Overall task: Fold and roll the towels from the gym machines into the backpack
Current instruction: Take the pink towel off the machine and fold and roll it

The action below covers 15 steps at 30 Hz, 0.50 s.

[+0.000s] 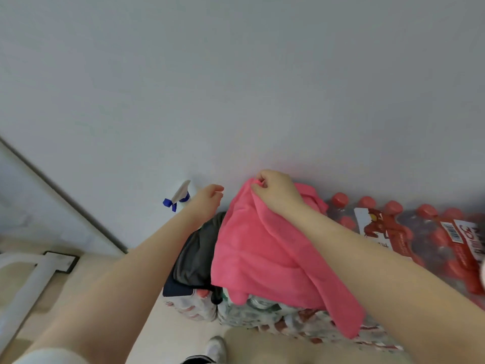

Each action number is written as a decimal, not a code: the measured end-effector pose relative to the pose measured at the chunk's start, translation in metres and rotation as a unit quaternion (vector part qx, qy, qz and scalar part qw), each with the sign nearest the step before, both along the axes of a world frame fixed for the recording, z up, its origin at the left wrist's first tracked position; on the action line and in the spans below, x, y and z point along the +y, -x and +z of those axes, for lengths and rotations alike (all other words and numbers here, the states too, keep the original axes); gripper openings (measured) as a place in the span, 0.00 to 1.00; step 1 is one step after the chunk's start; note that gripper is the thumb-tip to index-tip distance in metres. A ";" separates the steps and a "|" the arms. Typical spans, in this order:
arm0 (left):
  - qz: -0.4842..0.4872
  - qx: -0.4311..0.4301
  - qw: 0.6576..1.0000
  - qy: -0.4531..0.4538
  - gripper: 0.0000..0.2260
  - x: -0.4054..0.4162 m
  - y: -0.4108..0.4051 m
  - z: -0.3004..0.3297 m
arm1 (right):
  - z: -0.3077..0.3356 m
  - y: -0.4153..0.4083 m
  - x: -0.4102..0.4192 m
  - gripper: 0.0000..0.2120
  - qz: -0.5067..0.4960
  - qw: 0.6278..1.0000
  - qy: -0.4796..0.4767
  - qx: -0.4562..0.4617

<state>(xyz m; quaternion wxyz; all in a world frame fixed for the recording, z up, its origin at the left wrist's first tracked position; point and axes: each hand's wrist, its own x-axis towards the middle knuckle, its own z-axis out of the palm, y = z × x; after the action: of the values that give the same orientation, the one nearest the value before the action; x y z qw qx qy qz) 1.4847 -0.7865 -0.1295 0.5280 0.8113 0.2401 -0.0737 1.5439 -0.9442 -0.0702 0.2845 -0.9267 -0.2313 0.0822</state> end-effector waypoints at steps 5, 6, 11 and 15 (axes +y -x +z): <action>0.016 0.123 0.980 0.156 0.13 -0.008 -0.012 -0.014 | -0.010 0.007 0.004 0.08 -0.030 0.999 0.032 -0.032; 0.014 0.131 0.976 0.172 0.14 -0.009 -0.013 -0.018 | -0.010 0.009 0.004 0.08 -0.031 0.998 0.037 -0.042; 0.092 0.158 0.925 0.331 0.19 -0.003 -0.024 -0.031 | -0.012 0.016 0.003 0.07 -0.068 0.997 0.027 -0.036; 0.103 0.171 0.881 0.428 0.18 0.002 -0.029 -0.021 | -0.010 0.019 0.000 0.06 -0.086 0.996 0.010 -0.007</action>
<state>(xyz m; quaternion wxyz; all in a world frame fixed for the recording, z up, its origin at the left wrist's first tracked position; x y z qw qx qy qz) 1.5136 -0.7844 -0.1504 0.7793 0.4515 0.3540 -0.2521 1.5248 -0.9439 -0.0803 0.2797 -0.9466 -0.1514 0.0533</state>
